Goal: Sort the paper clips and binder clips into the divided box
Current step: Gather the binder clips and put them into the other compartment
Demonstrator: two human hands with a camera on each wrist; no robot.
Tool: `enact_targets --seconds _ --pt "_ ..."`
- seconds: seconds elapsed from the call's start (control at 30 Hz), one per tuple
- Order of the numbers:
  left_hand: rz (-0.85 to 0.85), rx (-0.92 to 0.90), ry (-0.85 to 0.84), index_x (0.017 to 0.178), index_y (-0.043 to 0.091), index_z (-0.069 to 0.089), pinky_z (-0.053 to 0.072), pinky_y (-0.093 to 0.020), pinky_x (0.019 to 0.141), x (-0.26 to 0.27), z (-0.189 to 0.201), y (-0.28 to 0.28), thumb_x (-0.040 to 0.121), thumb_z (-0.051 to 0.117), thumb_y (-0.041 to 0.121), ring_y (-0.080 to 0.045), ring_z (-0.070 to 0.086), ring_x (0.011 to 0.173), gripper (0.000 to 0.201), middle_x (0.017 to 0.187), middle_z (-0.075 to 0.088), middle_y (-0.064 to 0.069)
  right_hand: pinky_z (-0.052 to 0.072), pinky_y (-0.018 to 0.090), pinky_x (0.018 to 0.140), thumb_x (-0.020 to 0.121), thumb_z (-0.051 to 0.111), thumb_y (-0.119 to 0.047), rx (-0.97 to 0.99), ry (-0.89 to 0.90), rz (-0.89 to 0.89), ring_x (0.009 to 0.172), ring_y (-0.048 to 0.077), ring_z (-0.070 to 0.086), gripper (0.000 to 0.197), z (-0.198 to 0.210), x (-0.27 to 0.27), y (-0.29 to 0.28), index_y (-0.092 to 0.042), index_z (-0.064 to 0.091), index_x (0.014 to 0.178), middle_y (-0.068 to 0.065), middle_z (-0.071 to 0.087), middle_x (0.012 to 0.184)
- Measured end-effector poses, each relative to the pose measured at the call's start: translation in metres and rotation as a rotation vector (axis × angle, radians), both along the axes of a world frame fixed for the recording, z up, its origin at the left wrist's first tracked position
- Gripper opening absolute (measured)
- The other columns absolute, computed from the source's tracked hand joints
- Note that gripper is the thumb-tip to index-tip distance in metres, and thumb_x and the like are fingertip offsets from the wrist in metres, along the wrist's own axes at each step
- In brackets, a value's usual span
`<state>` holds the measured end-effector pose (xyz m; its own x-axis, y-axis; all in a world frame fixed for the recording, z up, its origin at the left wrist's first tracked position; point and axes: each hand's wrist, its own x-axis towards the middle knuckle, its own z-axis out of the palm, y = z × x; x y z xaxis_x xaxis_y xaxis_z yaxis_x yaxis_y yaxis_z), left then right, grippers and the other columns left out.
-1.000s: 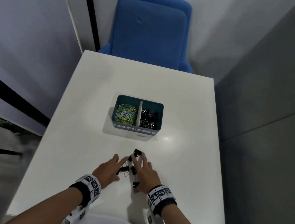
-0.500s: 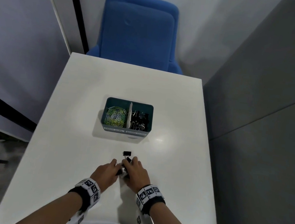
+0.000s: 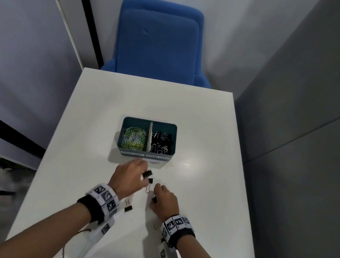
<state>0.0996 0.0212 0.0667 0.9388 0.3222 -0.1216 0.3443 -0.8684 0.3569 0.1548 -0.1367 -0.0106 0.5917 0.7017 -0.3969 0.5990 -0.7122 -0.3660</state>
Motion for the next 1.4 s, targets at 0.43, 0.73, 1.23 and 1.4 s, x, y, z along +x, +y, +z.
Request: enact_targets --seconds 0.43,0.73,1.23,1.4 --pt "0.142 -0.026 -0.255 0.085 0.021 0.063 0.052 -0.028 0.053 0.049 0.021 0.017 0.089 0.060 0.020 -0.009 0.058 0.058 0.006 0.073 0.064 0.008 0.050 0.034 0.063 0.082 0.061 -0.016 0.463 -0.046 -0.264 0.070 0.020 0.059 0.016 0.098 0.067 0.016 -0.017 0.052 0.095 0.000 0.064 0.085" --pt "-0.114 -0.077 0.361 0.122 0.024 0.046 0.043 -0.033 0.073 -0.050 -0.056 0.012 0.087 0.056 0.051 -0.017 0.056 0.103 0.045 0.117 0.051 0.004 0.052 0.032 0.072 0.090 0.063 -0.031 0.428 -0.098 -0.125 0.085 0.019 0.063 0.036 0.094 0.072 0.015 -0.021 0.052 0.122 0.002 0.063 0.110" --pt "-0.371 0.006 0.281 0.096 0.022 0.045 0.042 -0.026 0.040 -0.099 -0.085 -0.021 0.069 0.077 0.016 -0.017 0.050 0.059 0.042 0.089 0.048 0.002 0.053 0.039 0.063 0.068 0.082 -0.023 -0.136 0.043 0.449 0.113 0.029 0.043 0.082 -0.002 -0.014 -0.093 -0.032 0.033 0.133 0.005 0.029 0.139" --pt "-0.383 0.098 0.258 0.077 0.019 0.050 0.032 -0.025 0.032 -0.088 -0.090 -0.028 0.061 0.080 0.012 -0.016 0.047 0.049 0.035 0.073 0.047 0.002 0.049 0.038 0.062 0.076 0.070 -0.021 -0.024 0.025 0.341 0.104 0.029 0.050 0.052 -0.009 -0.009 -0.068 -0.022 0.048 0.123 0.007 0.043 0.129"
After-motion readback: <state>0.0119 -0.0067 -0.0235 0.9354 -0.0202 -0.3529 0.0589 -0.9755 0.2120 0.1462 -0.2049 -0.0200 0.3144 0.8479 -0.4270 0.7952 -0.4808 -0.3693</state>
